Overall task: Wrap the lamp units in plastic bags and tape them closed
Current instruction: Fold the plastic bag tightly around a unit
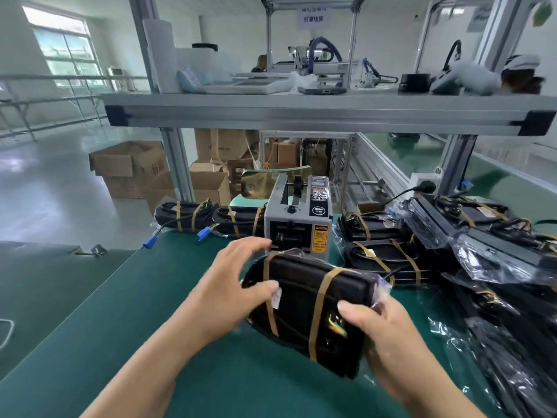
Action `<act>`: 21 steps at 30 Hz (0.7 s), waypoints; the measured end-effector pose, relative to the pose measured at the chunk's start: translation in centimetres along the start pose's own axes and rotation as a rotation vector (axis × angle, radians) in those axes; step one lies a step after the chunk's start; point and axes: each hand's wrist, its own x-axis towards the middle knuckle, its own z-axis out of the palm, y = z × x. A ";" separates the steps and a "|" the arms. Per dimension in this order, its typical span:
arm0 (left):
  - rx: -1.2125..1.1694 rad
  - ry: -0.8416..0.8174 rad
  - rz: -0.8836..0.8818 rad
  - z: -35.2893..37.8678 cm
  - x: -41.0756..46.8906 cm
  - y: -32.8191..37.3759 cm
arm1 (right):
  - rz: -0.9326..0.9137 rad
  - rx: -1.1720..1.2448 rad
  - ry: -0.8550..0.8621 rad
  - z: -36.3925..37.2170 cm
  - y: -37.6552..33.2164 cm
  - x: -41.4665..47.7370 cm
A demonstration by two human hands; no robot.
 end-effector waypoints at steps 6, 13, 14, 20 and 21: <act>-0.359 0.225 -0.394 -3.3 0.1 -4.4 | 0.122 0.290 -0.085 4.7 0.9 5.8; -0.554 0.430 -0.600 -6.2 2.3 -10.1 | 0.303 0.027 -0.002 11.5 0.7 13.1; -0.605 0.458 -0.648 -6.5 3.0 -10.8 | 0.284 -0.098 0.055 12.2 0.7 14.0; -0.581 0.446 -0.792 -6.4 8.4 -14.7 | 0.101 -0.617 0.159 15.4 3.9 16.7; -0.548 0.421 -0.795 -6.1 9.3 -15.1 | 0.102 -0.673 0.176 15.6 4.6 17.2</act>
